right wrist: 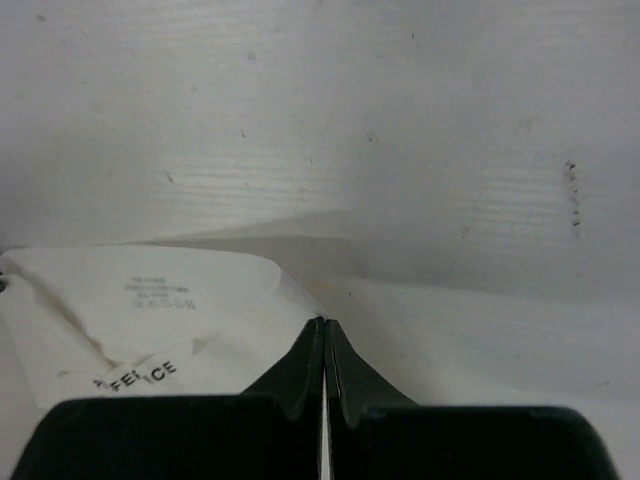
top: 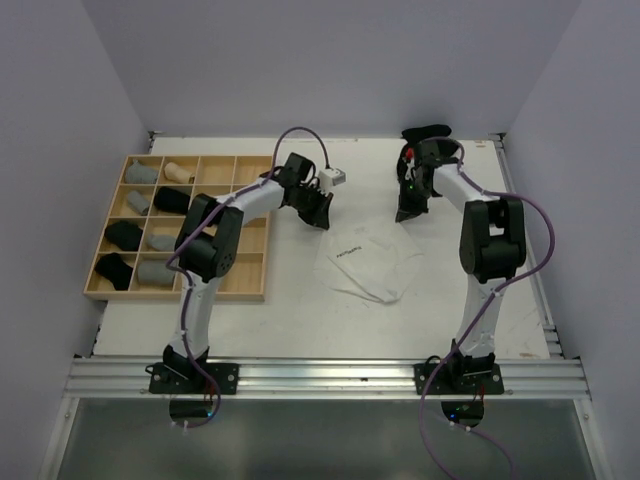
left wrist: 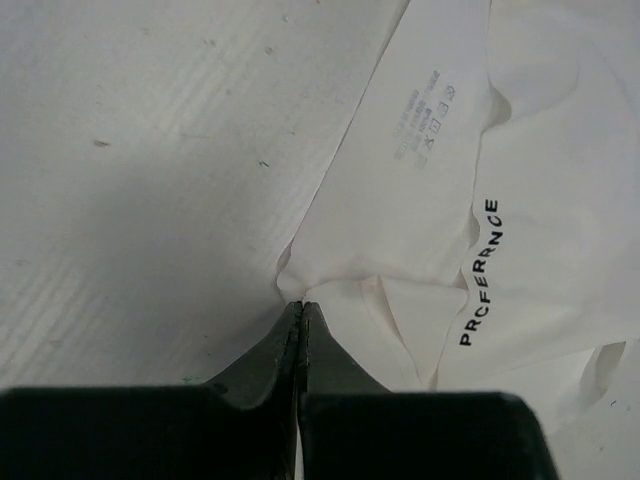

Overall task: Roll the underwear
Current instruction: Flatten the underwear

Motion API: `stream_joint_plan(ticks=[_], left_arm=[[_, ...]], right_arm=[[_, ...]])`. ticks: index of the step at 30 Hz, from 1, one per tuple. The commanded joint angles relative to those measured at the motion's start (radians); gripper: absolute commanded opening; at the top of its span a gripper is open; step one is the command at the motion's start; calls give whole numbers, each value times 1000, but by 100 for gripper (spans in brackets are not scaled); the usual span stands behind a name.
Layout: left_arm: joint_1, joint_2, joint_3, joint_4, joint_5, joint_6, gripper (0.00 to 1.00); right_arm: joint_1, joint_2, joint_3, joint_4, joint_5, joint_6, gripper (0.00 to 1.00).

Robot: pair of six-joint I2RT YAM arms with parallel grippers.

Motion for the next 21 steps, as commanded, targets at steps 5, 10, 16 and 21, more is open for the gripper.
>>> stream_joint_plan(ticks=[5,10,16,21], left_arm=[[35,-72,203,-22,9,37,0],[35,-222,89,35,68,95,0],[32,-551,-270,29,223,300,0],[-26,-692,-481,-75,177,476,53]], right_arm=[[-43,-74,289,-64,-56,-36,0],[-43,-188,326,-95,-139,-64,0],[-6,-493,34,-93,-179,-93,0],[34,-646,-154,-155,-87,-99,56]])
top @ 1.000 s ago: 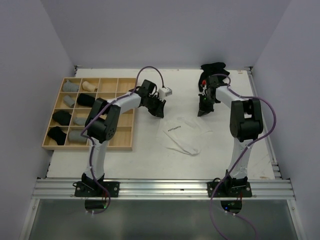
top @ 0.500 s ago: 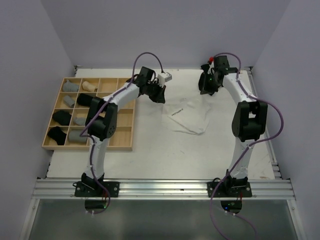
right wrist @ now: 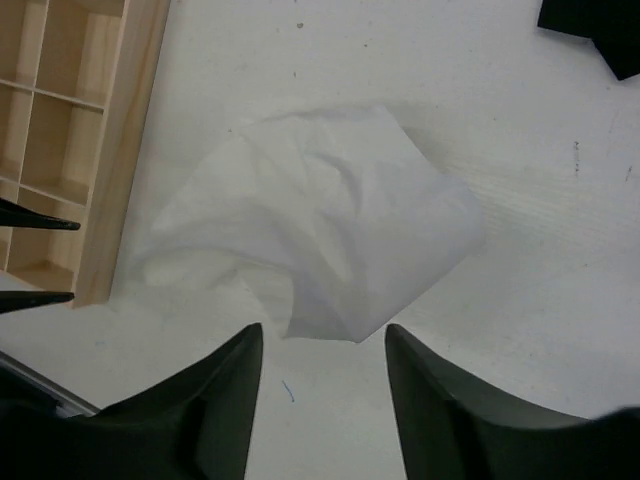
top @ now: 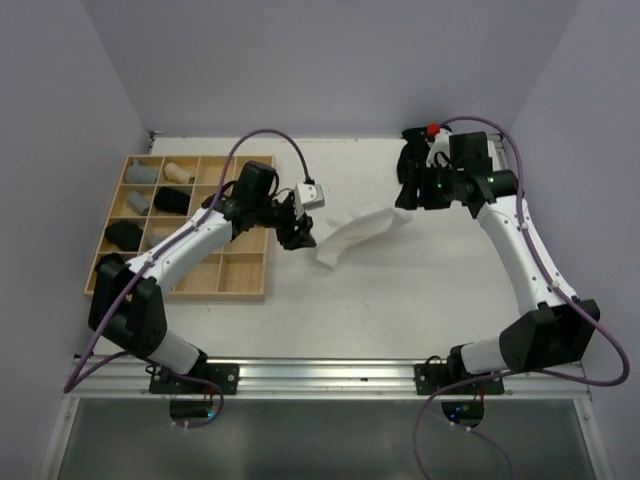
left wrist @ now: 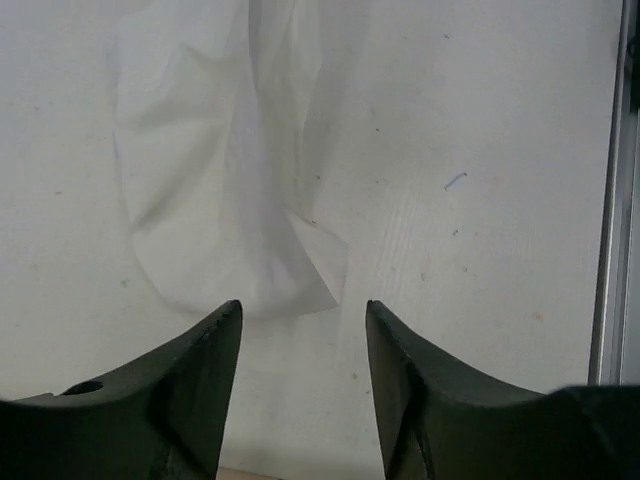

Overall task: Roll the underwear
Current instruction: Flatten the underwear

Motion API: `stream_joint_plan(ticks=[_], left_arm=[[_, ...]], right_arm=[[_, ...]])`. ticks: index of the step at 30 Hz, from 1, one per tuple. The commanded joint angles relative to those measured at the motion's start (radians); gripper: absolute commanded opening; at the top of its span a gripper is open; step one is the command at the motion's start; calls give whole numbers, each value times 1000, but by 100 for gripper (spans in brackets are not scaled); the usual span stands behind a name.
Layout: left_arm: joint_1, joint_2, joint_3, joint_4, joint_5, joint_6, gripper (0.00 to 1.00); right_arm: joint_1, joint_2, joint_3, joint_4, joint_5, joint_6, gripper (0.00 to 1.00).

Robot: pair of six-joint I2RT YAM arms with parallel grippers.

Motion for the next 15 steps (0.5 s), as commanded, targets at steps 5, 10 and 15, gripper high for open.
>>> stream_joint_plan(ticks=[5,10,15], left_arm=[[-23,-96,-186,31,-63,79,60],[0,-9,-142,81,-132,-11,59],[2,157,-27,128,-269,-124,57]], right_arm=[[12,-71,-235,-44,98,39,60],[12,-48,-342,8,124,149,50],[14,33,-387,103,165,203,43]])
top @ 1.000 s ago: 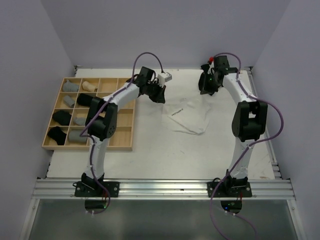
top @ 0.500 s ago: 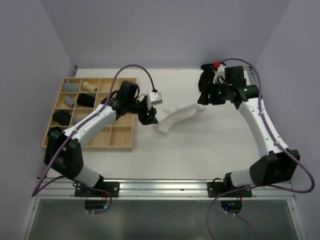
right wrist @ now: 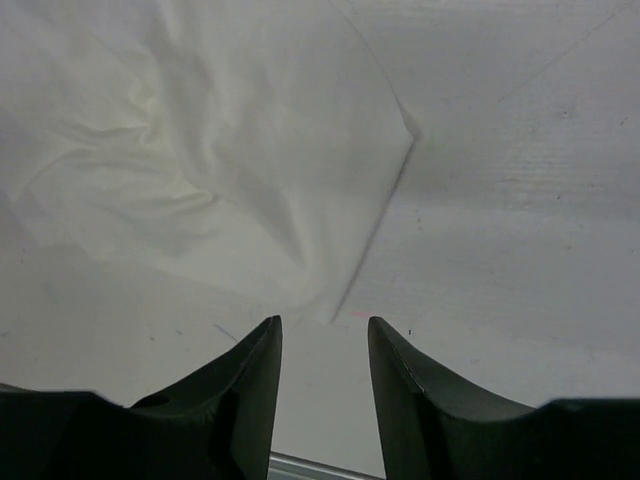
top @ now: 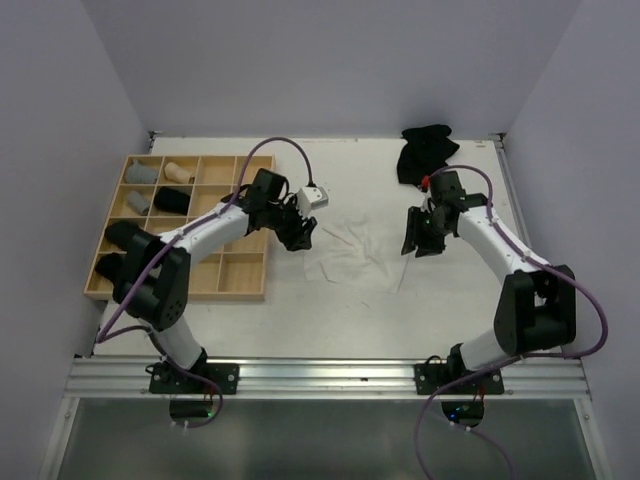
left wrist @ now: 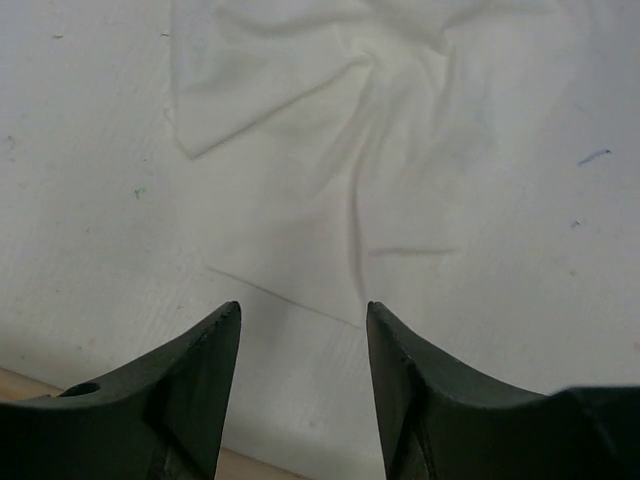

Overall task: Roll the underwear
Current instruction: Flatten the underwear

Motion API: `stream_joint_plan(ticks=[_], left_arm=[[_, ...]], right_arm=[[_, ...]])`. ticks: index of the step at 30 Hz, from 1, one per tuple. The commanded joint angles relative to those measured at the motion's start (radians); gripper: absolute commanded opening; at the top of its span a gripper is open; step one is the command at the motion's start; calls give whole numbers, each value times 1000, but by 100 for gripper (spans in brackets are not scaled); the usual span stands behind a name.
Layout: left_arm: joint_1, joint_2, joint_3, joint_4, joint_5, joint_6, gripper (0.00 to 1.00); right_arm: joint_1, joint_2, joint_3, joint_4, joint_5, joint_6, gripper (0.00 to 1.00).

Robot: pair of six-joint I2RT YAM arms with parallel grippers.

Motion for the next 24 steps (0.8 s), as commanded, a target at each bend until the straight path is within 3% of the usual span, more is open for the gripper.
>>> stream_joint_plan(ticks=[1,6,10,19,22,24], left_arm=[[7,158,129,75,-112,-106,57],[16,356,367,-8,-186,-156,50],[18,459,444,-52,-204,-164,49],[19,421,318,-118,-137,-150,46],[18,428,269,-94,-146,-166,45],[15,453,289,-104,-154,-172,37]], right_arm=[[-1,82,8,109,77,63,43],[-1,265,127,114,155,36,35],[-1,366,175,135,145,39,35],[2,452,160,195,120,22,34],[8,473,138,220,94,19,26],[10,487,141,209,80,13,9]])
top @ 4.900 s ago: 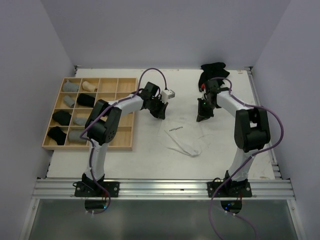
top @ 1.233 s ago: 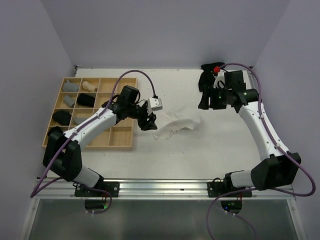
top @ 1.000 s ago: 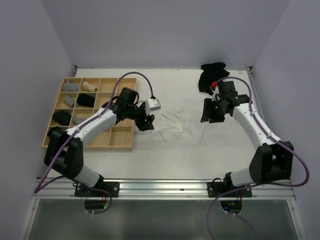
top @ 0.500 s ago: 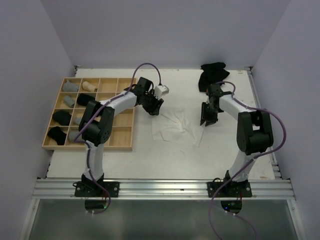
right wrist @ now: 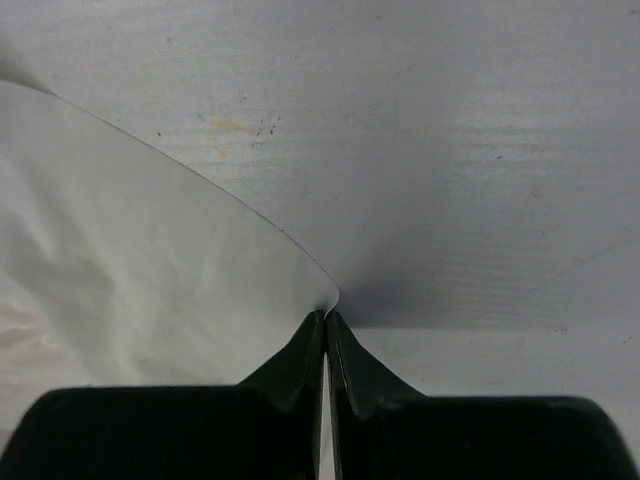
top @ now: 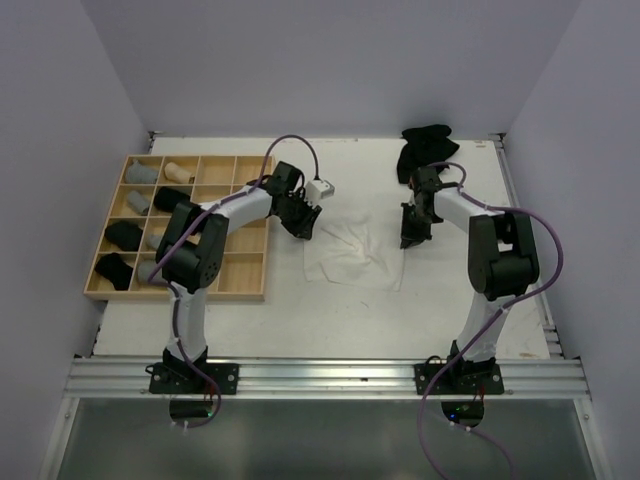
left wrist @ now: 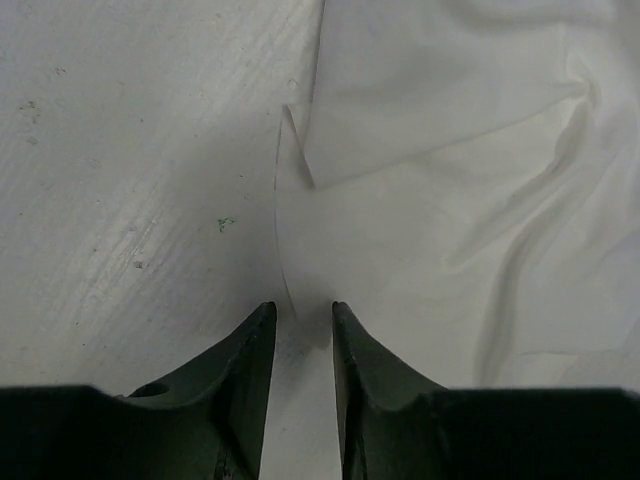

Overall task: Roll the underwear
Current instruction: Flatten the underwear

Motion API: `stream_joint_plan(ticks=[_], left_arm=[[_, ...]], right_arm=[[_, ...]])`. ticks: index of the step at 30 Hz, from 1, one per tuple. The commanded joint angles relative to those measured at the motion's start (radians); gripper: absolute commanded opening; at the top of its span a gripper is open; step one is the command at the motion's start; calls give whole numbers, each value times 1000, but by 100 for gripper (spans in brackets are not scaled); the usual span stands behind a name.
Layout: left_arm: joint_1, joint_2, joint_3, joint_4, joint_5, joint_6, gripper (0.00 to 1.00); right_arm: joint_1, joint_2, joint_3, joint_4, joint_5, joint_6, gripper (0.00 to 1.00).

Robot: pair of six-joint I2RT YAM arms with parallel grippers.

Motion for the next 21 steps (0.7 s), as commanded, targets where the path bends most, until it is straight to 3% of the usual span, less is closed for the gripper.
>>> stream_joint_plan(ticks=[1,2,4,10,16,19,20,21], left_arm=[[2,58,-10,-62,7,-39,31],[2,66,16,-69,25,-39,14],[2,60,33,-63,36,-39,0],[12,-20,102,-1,-21,-26,0],[13,-78,96,143,-139,-22,0],[13,-63,104,116,-119,-3,0],[13,-61,104,96,-59,6,4],[15,-60,103,44,-17,29,14]], right_arm=[[10,48,-3,38,-32,-16,4],[10,37,3,28,-21,-19,0],[6,-27,32,-9,17,-28,0],[-89,-121,118,-89,102,-38,0],[-86,-104,164,-95,91,-47,0],[-81,-92,130,-103,83,-47,0],[-81,-92,115,-110,85,-48,0],[-81,-81,95,-123,99,-45,0]])
